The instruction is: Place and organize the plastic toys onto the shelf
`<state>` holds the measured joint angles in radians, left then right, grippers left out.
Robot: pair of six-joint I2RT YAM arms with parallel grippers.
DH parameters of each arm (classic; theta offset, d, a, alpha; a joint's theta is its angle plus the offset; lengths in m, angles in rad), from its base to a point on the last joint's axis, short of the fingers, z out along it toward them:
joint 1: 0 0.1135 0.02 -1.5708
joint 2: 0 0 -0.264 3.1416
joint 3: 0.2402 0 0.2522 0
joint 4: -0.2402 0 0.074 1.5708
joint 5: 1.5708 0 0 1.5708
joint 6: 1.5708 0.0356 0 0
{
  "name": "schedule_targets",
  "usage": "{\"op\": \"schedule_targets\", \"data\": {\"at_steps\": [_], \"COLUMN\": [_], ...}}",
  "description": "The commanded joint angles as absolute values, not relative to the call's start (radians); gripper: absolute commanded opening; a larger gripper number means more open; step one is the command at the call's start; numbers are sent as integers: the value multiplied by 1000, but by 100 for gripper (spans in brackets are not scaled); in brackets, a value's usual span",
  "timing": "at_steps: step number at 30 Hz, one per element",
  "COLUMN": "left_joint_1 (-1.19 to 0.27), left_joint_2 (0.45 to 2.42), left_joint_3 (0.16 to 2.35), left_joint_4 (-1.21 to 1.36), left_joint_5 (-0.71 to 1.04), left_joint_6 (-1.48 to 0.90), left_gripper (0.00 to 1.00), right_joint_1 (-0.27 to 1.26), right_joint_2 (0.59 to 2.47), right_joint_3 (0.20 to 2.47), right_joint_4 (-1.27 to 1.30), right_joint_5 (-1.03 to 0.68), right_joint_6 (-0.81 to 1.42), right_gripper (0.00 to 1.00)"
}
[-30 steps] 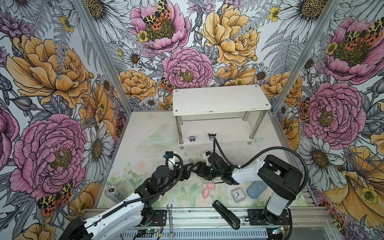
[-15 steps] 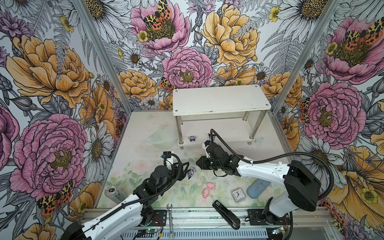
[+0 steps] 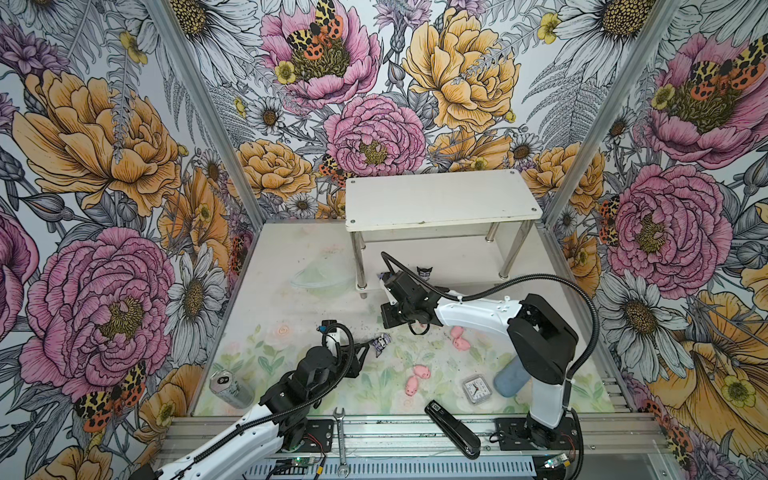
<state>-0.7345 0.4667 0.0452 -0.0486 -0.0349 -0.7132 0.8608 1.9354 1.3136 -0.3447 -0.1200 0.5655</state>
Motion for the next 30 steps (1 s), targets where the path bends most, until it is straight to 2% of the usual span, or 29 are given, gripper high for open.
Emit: {"op": "schedule_targets", "data": {"at_steps": [1, 10, 21, 28, 30], "left_joint_1": [-736, -701, -504, -473, -471], "left_joint_2": [414, 336, 512, 606, 603], "left_joint_3": [17, 35, 132, 186, 186], "left_joint_4": [-70, -167, -69, -32, -36], "left_joint_5": [-9, -63, 63, 117, 125], "left_joint_6": [-771, -742, -635, -601, -601], "left_gripper": [36, 37, 37, 40, 43], "right_joint_1": [868, 915, 1007, 1013, 1004], "right_joint_2": [1979, 1983, 1817, 1734, 1725], "right_joint_3": [1359, 1268, 1055, 1050, 1084], "right_joint_4": [-354, -354, -351, -395, -433], "right_joint_5": [-128, -96, -72, -25, -21], "right_joint_6": [520, 495, 635, 661, 644], "right_gripper": [0, 0, 0, 0, 6]}}
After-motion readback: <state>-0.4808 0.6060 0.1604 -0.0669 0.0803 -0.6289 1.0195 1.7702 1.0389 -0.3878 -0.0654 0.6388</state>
